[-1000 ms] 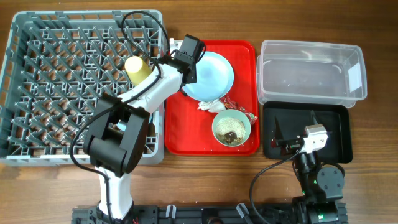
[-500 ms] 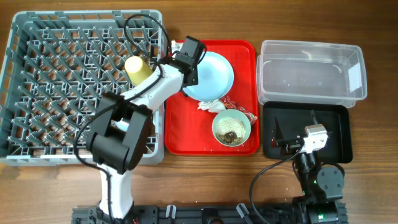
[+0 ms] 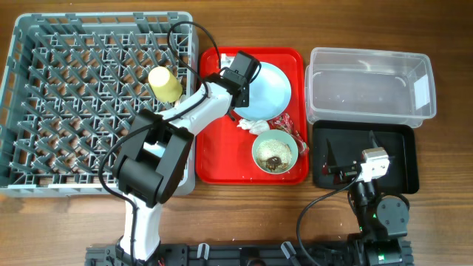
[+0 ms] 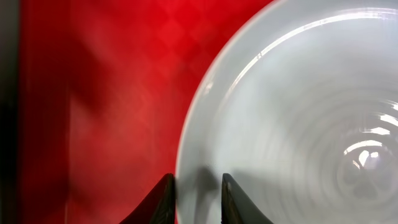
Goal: Sort waste into correct bins and load items into the dishwasher rack
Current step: 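Tilt the light-blue plate up with the left gripper, then carry the light-blue plate into the rack and stand it upright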
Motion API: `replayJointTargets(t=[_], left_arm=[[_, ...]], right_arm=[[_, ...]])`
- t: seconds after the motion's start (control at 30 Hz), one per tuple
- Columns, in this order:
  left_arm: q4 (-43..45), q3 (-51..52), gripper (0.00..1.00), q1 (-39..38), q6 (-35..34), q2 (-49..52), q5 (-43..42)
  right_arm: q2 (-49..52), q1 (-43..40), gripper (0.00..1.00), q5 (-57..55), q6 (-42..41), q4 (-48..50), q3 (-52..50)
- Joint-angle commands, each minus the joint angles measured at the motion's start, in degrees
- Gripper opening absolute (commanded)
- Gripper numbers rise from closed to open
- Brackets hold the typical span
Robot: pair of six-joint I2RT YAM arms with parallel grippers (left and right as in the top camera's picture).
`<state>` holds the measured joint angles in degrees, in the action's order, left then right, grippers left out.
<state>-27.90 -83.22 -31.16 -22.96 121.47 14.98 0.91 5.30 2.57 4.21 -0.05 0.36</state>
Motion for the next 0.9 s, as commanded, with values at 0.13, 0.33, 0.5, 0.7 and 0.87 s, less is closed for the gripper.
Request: replayJointTargets(t=[0.13, 0.33, 0.5, 0.7, 0.87], left_arm=[[1.84, -0.35, 0.23, 1.77, -1.64, 0.7, 1.51], [4.02, -0.35, 0.23, 1.77, -1.92, 1.05, -1.16], [4.2, -0.35, 0.22, 1.77, -1.88, 2.71, -2.54], [4.81, -0.42, 0.04, 1.84, -1.25, 3.34, 0.87], [4.94, -3.69, 0.04, 1.92, -1.18, -5.55, 19.41]], right_arm=[[-0.11, -0.28, 1.0, 0.52, 0.33, 0.13, -0.07], [-0.11, -0.28, 1.0, 0.52, 0.31, 0.13, -0.07], [-0.11, -0.28, 1.0, 0.52, 0.31, 0.13, -0.07], [-0.11, -0.28, 1.0, 0.52, 0.28, 0.13, -0.07], [-0.11, -0.28, 1.0, 0.5, 0.31, 0.13, -0.07]])
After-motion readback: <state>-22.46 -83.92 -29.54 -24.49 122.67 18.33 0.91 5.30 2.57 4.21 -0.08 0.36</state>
